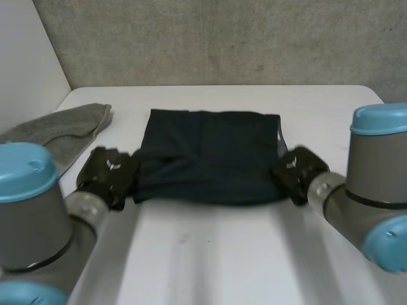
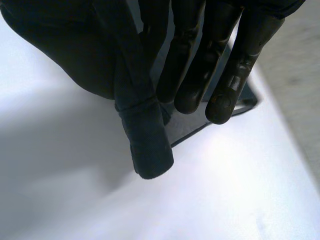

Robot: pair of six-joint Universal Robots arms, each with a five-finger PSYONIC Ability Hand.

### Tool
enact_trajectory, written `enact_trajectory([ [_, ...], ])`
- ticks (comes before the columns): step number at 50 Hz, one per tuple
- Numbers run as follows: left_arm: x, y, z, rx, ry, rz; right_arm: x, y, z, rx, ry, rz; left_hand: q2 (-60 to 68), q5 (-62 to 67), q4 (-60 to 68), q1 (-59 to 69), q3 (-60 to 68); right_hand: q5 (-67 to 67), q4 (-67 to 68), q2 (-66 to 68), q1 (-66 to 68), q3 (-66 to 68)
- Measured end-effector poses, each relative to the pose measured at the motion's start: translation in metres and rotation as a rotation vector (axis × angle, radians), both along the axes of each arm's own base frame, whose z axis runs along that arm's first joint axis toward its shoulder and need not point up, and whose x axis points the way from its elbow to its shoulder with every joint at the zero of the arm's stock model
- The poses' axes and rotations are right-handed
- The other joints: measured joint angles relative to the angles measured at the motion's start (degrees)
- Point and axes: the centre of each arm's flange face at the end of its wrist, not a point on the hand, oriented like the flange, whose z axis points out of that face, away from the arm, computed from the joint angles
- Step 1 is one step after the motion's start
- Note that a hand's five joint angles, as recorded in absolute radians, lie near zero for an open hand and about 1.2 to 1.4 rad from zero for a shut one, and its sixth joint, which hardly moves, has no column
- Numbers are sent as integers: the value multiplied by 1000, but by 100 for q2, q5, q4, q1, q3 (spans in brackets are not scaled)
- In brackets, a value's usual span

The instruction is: Fold the laundry.

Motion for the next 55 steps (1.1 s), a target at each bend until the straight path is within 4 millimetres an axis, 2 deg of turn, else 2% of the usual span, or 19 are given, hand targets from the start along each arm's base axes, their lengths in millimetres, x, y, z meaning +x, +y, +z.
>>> enact_trajectory([
  [1, 5, 11, 2, 35, -21, -5, -5, 13, 1, 48, 39, 18, 0, 0, 0, 0, 0, 0, 0, -1, 0, 0],
  [3, 7, 14, 3, 43, -25, -7, -7, 16, 1, 62, 51, 24, 0, 0, 0, 0, 0, 0, 0, 0, 0, 0],
  [4, 15, 33, 5, 103, -62, -16, -16, 38, 2, 137, 120, 62, 0, 0, 0, 0, 0, 0, 0, -1, 0, 0],
  [6, 23, 50, 5, 166, -100, -31, -25, 58, 4, 201, 188, 107, 0, 0, 0, 0, 0, 0, 0, 0, 0, 0],
  [9, 28, 70, 3, 233, -141, -64, -32, 76, 7, 238, 243, 154, 0, 0, 0, 0, 0, 0, 0, 0, 0, 0],
  [14, 27, 85, 2, 279, -170, -112, -35, 86, 12, 239, 264, 193, 0, 0, 0, 0, 0, 1, 0, 0, 0, 0],
  [18, 23, 82, 3, 269, -169, -126, -34, 85, 14, 223, 250, 198, 0, 56, 0, 0, 0, 2, 0, 0, 0, 0],
  [22, 10, 63, 5, 209, -139, -128, -24, 69, 16, 153, 174, 174, 0, 56, 0, 0, 0, 7, 0, 0, 0, 0],
  [26, -10, 27, 9, 97, -76, -113, -9, 40, 14, 69, 92, 133, 0, 56, 0, 0, 0, 9, 0, -1, 0, 0],
  [27, -10, 27, 9, 97, -76, -113, -9, 40, 14, 69, 92, 133, 0, 56, 0, 0, 0, 9, 0, -1, 0, 0],
  [31, -36, -25, 7, -45, 1, -87, 9, 2, 8, -28, 31, 95, 0, 56, 0, 0, 0, 12, 0, 0, 0, 0],
  [33, -41, -34, 5, -66, 11, -84, 13, -5, 7, -46, 26, 88, 0, 56, 0, 0, 0, 12, 0, -1, 0, 0],
  [35, -55, -58, -3, -114, 32, -77, 21, -25, 2, -94, 17, 66, 0, 56, 0, 0, 0, 15, 0, 0, 0, 0],
  [37, -57, -63, -5, -122, 35, -75, 22, -27, 1, -99, 17, 64, 0, 56, 0, 0, 0, 15, 0, 0, 0, 0],
  [41, -76, -101, -29, -187, 40, -51, 36, -66, -13, -182, 16, 19, 0, 56, 0, 0, 0, 22, 0, -1, 0, 0],
  [45, -78, -111, -35, -207, 35, -40, 39, -72, -16, -193, 16, 13, 0, 56, 0, 0, 0, 22, 0, -1, 0, 0],
  [47, -82, -138, -46, -285, 14, 0, 50, -97, -35, -234, 8, 1, 0, 56, 0, 0, 0, 22, 0, -1, 0, 0],
  [49, -83, -148, -48, -325, 10, 15, 54, -105, -40, -254, 0, -3, 0, 56, 0, 0, 0, 22, 0, 0, 0, 0],
  [55, -87, -165, -50, -419, 18, 40, 60, -122, -48, -311, -20, -27, -9, 55, -6, 0, -4, 22, 0, 0, 0, 0],
])
